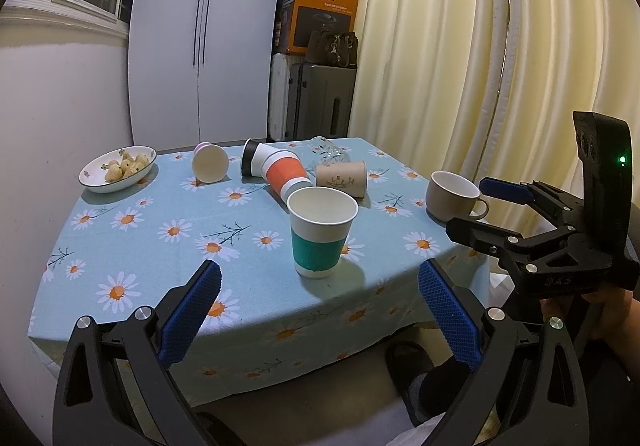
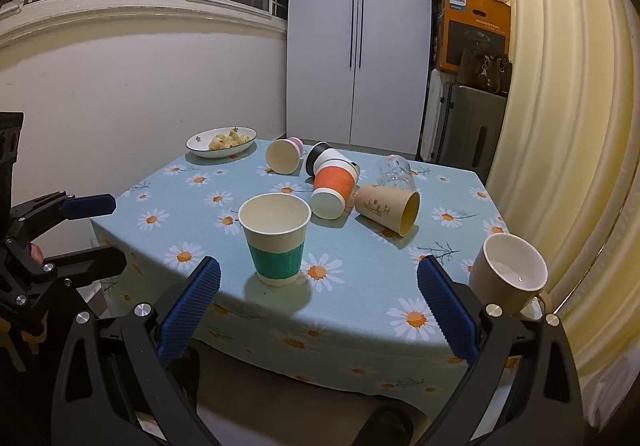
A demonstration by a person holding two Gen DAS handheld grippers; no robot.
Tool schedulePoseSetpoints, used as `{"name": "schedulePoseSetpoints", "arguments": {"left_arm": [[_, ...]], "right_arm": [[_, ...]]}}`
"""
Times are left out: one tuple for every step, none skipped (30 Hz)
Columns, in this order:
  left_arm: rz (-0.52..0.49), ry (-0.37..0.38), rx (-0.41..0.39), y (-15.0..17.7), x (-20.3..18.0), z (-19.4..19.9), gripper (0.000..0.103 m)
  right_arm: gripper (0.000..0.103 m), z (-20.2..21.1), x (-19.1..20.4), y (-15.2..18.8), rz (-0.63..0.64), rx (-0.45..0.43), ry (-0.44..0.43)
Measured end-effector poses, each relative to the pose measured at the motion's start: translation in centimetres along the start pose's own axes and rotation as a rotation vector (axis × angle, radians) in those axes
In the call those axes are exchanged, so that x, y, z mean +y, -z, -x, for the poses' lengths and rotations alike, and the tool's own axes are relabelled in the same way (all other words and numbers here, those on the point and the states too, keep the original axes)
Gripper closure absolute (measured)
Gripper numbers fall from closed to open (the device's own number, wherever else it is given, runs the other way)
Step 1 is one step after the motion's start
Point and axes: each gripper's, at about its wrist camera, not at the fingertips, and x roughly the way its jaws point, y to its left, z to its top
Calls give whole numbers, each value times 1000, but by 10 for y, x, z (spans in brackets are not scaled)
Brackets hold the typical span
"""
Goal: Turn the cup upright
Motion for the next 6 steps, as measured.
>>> {"name": "schedulePoseSetpoints", "arguments": {"left_arm": [[1,0,-1,0,-1,-1,7],[3,2,-4,0,0,0,7],[6,2,-6,-1,1,0,7],[8,2,-5,-1,0,0,7],[9,1,-5,-1,1,0,7],[9,1,-5,-1,0,-1,7]], "right_arm": [[5,0,0,0,1,1,1],[5,1,0,0,1,1,1],[5,0,0,0,0,1,1],[5,1,-1,0,-2,2,3],[5,1,-1,0,-4,2,4],[5,1,-1,0,-4,2,4]]}}
